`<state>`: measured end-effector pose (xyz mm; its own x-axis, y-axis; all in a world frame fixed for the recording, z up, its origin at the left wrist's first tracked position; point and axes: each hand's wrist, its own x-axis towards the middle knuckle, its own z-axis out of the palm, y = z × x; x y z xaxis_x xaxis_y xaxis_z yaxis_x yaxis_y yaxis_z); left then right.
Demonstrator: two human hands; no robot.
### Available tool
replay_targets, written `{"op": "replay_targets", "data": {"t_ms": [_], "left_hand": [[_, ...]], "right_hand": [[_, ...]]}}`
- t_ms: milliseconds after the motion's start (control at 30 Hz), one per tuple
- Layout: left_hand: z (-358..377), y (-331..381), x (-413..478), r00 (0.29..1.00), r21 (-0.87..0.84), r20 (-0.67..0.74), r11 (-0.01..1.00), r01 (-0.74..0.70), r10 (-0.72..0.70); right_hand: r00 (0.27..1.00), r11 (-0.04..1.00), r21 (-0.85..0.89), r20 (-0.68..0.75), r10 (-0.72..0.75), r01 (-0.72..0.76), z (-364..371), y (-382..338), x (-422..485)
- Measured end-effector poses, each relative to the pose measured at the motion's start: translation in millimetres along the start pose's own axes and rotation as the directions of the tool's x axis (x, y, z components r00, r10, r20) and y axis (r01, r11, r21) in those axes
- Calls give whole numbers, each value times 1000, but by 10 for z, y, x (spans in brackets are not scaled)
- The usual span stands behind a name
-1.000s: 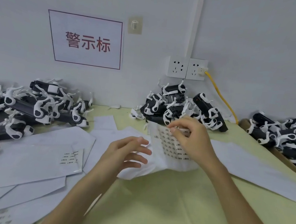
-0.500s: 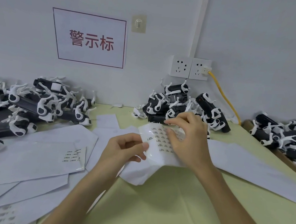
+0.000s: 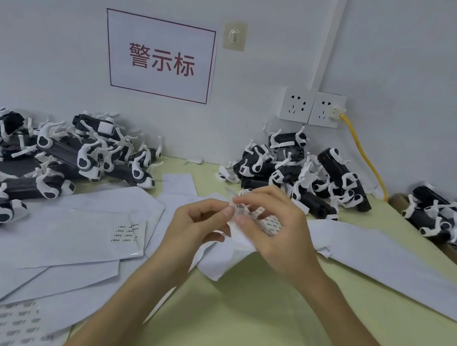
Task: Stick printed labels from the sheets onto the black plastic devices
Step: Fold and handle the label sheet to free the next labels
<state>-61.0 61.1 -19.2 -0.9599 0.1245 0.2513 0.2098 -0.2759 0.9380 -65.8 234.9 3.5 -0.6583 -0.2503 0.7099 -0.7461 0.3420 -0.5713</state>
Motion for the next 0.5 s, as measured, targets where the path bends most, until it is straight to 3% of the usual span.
{"op": "replay_targets", "data": {"t_ms": [267,500], "left_hand": [[27,-12,-9,997,79,-10,994,-80,81],[50,-7,-32,979,173,21,964,-204,204]], "right_hand": [[994,993,87,-67,85,-79,49,16,-9],[995,991,85,-15,102,-100,27,7,-10]]}}
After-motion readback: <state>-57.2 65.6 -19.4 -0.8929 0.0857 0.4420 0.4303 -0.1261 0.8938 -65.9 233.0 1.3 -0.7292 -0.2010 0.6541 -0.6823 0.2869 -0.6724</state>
